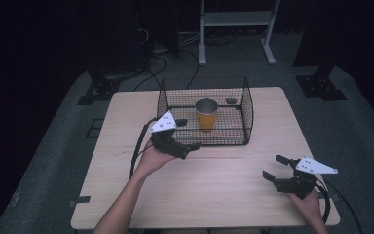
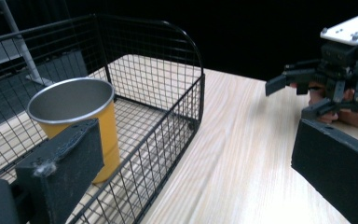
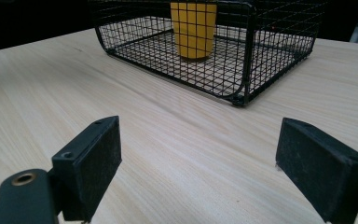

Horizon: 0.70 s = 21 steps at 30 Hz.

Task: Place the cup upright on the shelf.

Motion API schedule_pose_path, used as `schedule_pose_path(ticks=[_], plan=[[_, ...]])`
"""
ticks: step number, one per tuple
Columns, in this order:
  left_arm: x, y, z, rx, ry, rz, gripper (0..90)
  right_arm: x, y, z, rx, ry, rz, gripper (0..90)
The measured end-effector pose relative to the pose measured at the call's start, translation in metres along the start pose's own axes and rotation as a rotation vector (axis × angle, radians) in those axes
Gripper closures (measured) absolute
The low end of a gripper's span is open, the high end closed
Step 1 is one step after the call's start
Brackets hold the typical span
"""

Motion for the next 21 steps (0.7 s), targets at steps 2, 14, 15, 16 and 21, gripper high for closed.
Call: schedule_pose_path(ticks=[2,14,15,16,21], plan=[[-0.003,-0.002,-0.002,-0.003,0.005,0.004,1.5,0.000,0.000,0.000,0.000,0.001,0.000,13.1],[-0.017,-0.011,-0.017,-0.006,0.002,-0.001,1.5,0.000,0.000,0.000,-0.001,0.003,0.001,13.2],[-0.018,-0.012,-0.017,-0.002,0.009,0.001,1.5,0.000,0.000,0.000,-0.001,0.003,0.001,13.2],[-0.020,-0.014,-0.018,0.001,0.011,0.000,1.5,0.000,0.000,0.000,-0.001,0.003,0.001,13.2],[-0.029,-0.021,-0.022,0.014,0.014,0.004,1.5,0.000,0.000,0.000,0.000,0.002,0.001,13.1]])
Point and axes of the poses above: each handheld gripper's, and its own axes: y roughly forward along the jaws, x roughly out of its top, z roughly to its left, the point moved 10 cm from there along y, roughly forward along the jaws, and after that the axes turned 11 degrees about -z, right-handed, at the moved point
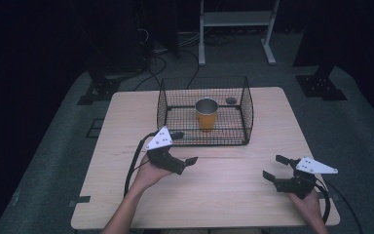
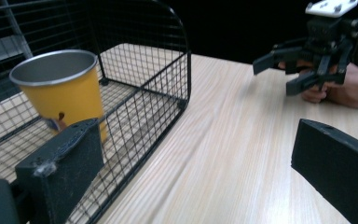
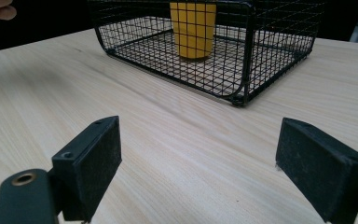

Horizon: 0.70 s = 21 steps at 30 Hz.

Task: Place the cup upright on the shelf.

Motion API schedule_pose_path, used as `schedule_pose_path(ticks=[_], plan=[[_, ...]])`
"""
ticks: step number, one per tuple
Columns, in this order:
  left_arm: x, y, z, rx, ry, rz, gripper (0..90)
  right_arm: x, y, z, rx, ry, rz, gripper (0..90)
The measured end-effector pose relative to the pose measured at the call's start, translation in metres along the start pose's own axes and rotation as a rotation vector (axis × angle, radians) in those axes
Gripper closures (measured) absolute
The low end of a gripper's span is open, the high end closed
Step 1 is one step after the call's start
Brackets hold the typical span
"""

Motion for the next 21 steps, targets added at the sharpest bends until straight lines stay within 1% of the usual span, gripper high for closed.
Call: schedule_pose_path(ticks=[3,5,8,12,14,16,17,20,21], plan=[[-0.005,-0.005,-0.004,0.010,0.004,-0.004,1.5,0.000,0.000,0.000,-0.001,0.000,-0.001,13.1],[-0.008,-0.008,-0.006,0.014,-0.006,-0.019,1.5,0.000,0.000,0.000,-0.001,-0.001,-0.001,13.2],[-0.014,-0.012,-0.008,0.034,0.010,-0.013,1.5,0.000,0.000,0.000,-0.002,0.000,-0.001,13.1],[-0.019,-0.017,-0.014,0.030,-0.011,-0.029,1.7,0.000,0.000,0.000,-0.003,0.002,0.000,13.2],[-0.023,-0.020,-0.017,0.028,-0.002,-0.006,1.7,0.000,0.000,0.000,-0.002,0.002,0.000,13.1],[-0.025,-0.023,-0.020,0.032,0.007,-0.005,1.8,0.000,0.000,0.000,-0.002,0.001,0.000,13.2],[-0.026,-0.024,-0.022,0.029,0.002,-0.006,1.8,0.000,0.000,0.000,-0.002,0.001,0.000,13.1],[-0.031,-0.028,-0.026,0.033,0.007,0.010,1.8,0.000,-0.001,0.000,-0.001,0.002,-0.002,13.1],[-0.033,-0.029,-0.027,0.033,0.000,0.011,1.7,0.000,-0.001,0.000,-0.001,0.002,-0.002,13.1]])
Point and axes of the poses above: each handheld gripper's, and its own axes: y roughly forward along the jaws, x roughly out of its top, z roughly to its left, the point moved 10 cm from there along y, roughly forward along the jaws, and after that the axes turned 11 degrees about -z, right-handed, at the moved point
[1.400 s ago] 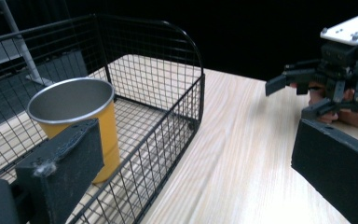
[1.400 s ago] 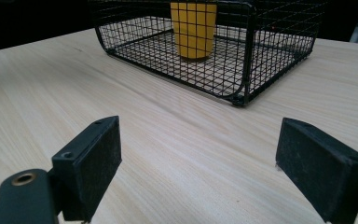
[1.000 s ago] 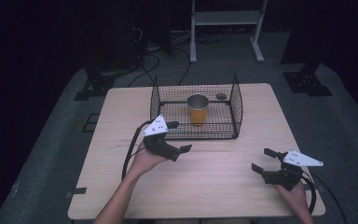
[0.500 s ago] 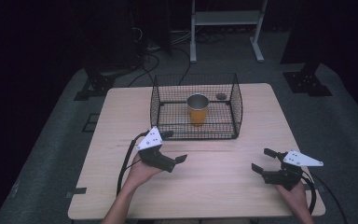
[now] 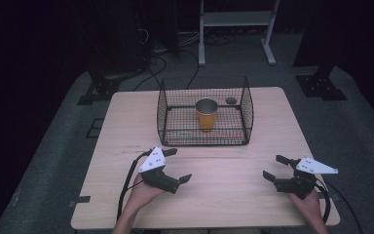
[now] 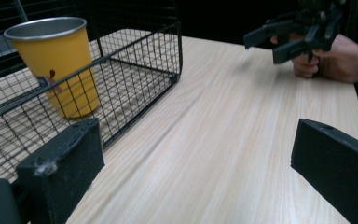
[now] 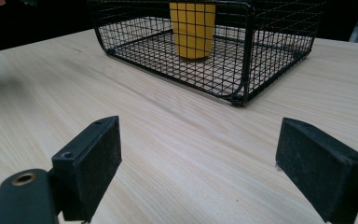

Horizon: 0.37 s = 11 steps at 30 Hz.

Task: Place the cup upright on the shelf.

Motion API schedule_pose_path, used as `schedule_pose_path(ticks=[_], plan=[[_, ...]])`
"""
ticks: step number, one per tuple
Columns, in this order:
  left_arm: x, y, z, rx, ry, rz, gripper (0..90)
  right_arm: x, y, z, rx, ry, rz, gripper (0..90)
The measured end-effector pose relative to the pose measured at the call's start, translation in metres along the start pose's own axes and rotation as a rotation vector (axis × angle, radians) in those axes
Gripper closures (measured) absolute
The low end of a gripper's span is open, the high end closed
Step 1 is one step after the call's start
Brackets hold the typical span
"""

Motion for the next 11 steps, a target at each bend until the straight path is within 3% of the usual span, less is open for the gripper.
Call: schedule_pose_path(ticks=[11], plan=[[-0.012,-0.010,-0.005,0.011,-0.024,0.003,1.7,0.000,0.001,0.000,-0.001,-0.013,0.005,13.1]])
Point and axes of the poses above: each handheld gripper's, and its own axes: y roughly forward along the jaws, x roughly out of its top, z roughly to its left, the point moved 10 cm from there along y, roughly forward along the jaws, and after that the axes turned 11 degrees about -z, right-handed, at the moved point
